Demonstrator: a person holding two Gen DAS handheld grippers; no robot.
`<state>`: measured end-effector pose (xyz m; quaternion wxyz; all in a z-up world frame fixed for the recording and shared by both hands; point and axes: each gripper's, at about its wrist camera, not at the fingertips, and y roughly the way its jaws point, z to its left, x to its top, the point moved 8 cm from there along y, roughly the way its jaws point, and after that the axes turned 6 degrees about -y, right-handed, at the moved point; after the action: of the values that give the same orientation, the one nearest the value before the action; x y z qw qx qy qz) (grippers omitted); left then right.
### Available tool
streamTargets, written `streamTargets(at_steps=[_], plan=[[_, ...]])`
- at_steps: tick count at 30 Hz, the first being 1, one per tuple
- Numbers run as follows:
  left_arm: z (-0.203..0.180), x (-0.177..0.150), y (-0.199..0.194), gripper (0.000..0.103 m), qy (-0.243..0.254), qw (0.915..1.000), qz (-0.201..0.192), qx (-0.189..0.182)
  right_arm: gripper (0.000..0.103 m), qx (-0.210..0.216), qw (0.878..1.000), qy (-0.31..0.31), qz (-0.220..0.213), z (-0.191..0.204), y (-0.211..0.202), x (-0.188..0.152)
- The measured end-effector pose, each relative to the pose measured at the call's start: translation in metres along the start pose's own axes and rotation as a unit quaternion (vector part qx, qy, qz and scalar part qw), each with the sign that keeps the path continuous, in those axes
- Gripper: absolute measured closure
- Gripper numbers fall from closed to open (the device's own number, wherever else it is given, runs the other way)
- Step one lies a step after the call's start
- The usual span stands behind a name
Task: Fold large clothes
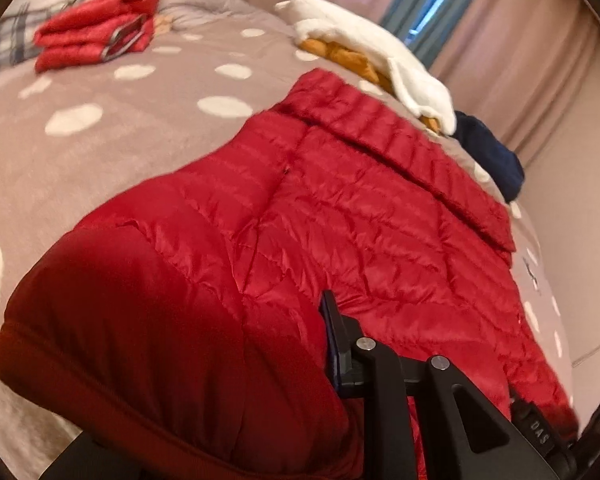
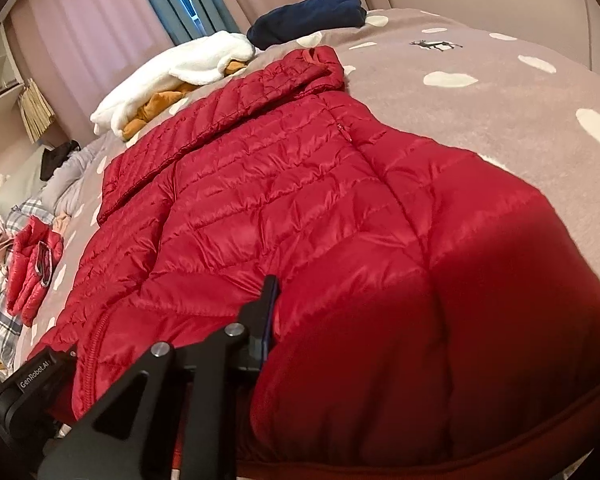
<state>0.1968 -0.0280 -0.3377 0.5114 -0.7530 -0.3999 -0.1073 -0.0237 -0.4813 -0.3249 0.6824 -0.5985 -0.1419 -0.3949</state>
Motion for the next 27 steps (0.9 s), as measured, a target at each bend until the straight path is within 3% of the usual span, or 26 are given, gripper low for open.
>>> streamTargets(at_steps=[4,8,13,21,27], plan=[[-0.008,0.018,-0.033,0.086,0.035,0.9979,-0.054,-0.002,0.093,-0.002,0.999,-0.016,-0.034,0.008,-0.025,0.014],[-0.021,0.038,-0.071,0.087,0.038,0.9943,-0.092,-0.037,0.093,0.015,0.996,-0.032,-0.087,0.02,-0.064,0.041],[-0.043,0.053,-0.126,0.087,0.069,0.984,-0.15,-0.066,0.093,0.038,0.989,-0.04,-0.141,0.03,-0.11,0.068],[-0.063,0.062,-0.197,0.087,0.096,0.9612,-0.227,-0.124,0.093,0.065,0.972,-0.06,-0.215,0.041,-0.182,0.093],[-0.075,0.06,-0.25,0.087,0.124,0.934,-0.293,-0.163,0.092,0.087,0.952,-0.079,-0.282,0.051,-0.239,0.102]])
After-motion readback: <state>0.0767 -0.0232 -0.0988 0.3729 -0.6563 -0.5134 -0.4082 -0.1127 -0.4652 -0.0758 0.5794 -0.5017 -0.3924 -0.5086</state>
